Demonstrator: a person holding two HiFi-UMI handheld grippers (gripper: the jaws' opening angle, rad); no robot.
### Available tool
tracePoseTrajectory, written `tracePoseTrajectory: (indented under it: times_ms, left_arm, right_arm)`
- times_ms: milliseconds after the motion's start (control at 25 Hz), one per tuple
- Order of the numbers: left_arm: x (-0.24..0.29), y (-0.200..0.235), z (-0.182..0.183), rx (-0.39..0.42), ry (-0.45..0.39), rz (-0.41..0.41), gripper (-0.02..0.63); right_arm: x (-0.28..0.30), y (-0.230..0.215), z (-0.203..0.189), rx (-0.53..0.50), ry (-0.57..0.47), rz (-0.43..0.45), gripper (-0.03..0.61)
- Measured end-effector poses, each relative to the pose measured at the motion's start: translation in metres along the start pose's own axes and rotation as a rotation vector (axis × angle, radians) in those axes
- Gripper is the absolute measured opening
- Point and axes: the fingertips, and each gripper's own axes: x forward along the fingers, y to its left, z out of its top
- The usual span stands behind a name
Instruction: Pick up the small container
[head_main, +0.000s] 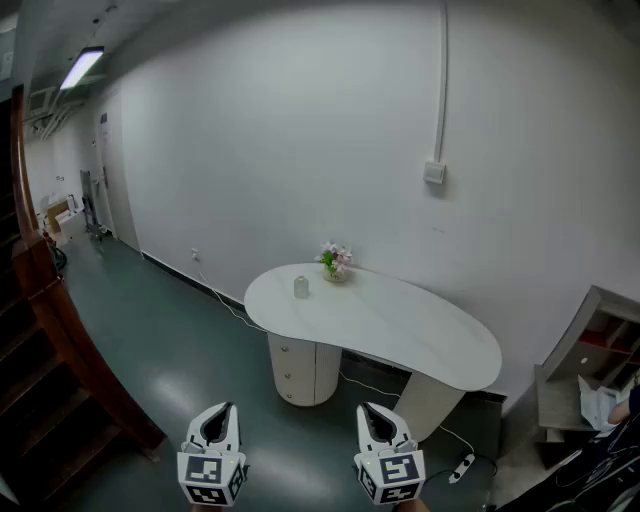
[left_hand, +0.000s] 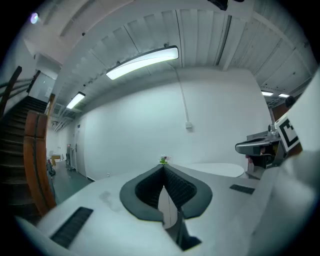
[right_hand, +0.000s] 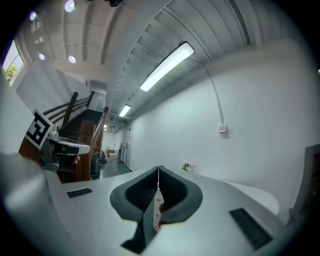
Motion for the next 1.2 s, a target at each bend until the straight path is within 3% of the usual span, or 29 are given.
tracePoseTrajectory:
  times_ms: [560, 1200]
  left_arm:
    - [-0.001, -0.002, -0.008, -0.007, 0.012, -0.002, 0.011]
    - [-0.009, -0.006, -0.021, -0.005, 0.032, -0.019, 0.011]
  right_arm:
    - [0.003, 0.002, 0.000, -0.004, 0.015, 0.017, 0.067]
    - [0.000, 0.007, -0.011, 0.035, 0.012, -0.031, 0.067]
